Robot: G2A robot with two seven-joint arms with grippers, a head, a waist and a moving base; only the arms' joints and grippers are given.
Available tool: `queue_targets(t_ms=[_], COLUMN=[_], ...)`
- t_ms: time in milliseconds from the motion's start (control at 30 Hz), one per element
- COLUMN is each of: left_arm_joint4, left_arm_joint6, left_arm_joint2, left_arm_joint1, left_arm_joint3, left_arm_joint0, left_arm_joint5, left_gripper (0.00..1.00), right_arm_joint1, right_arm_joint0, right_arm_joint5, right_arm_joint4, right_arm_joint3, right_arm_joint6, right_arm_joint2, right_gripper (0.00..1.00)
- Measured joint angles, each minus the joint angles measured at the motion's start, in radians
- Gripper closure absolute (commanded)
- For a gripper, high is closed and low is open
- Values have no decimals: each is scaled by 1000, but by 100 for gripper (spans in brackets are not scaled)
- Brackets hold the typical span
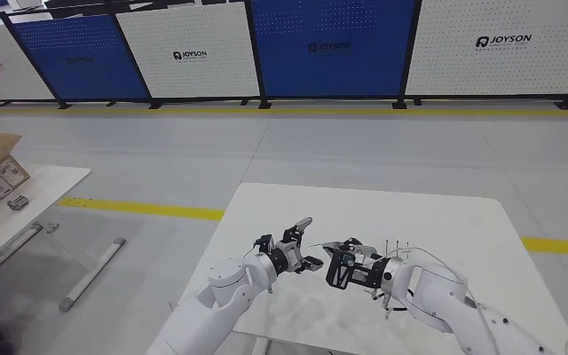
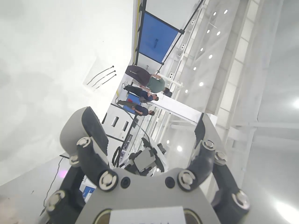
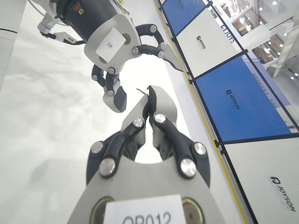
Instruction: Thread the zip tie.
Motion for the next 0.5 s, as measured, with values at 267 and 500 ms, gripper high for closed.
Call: queue_targets(t_ms=[267,500], left_arm_joint4=[-31,-13], left_arm_joint6=[-22,-62], left_arm_joint2=[-12,-41], left_arm_joint1=[-2,8], left_arm_joint3=[-5,-37], left_arm_joint0=[15,58], left_arm_joint5=[-13,0], left_gripper=[0,65], right_arm_joint1=[0,0], right_arm_joint0=[0,0], right_arm_joint5=[0,0], right_arm_joint4=[0,0], right_arm_joint3=[0,0], right_arm_joint6=[0,0], right_arm_joint2=[0,0], right_gripper=[100,100])
